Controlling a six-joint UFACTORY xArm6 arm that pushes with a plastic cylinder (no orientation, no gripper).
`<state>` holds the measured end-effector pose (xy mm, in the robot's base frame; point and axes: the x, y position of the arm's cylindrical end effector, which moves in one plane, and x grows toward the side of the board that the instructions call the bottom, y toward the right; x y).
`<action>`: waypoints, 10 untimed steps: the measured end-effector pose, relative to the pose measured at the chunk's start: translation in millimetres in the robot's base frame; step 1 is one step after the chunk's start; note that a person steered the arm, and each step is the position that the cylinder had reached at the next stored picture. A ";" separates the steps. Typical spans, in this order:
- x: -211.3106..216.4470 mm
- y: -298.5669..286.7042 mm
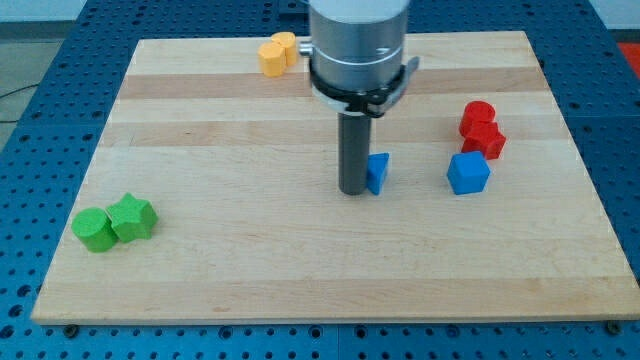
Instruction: Move the yellow heart towards the red circle
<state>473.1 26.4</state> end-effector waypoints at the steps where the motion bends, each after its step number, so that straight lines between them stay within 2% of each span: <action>1: -40.7 8.7; 2: -29.1 32.8; 3: -59.5 36.6; 6: -51.2 73.3; 8: 11.3 76.1; 10: 23.6 80.4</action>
<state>496.7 106.8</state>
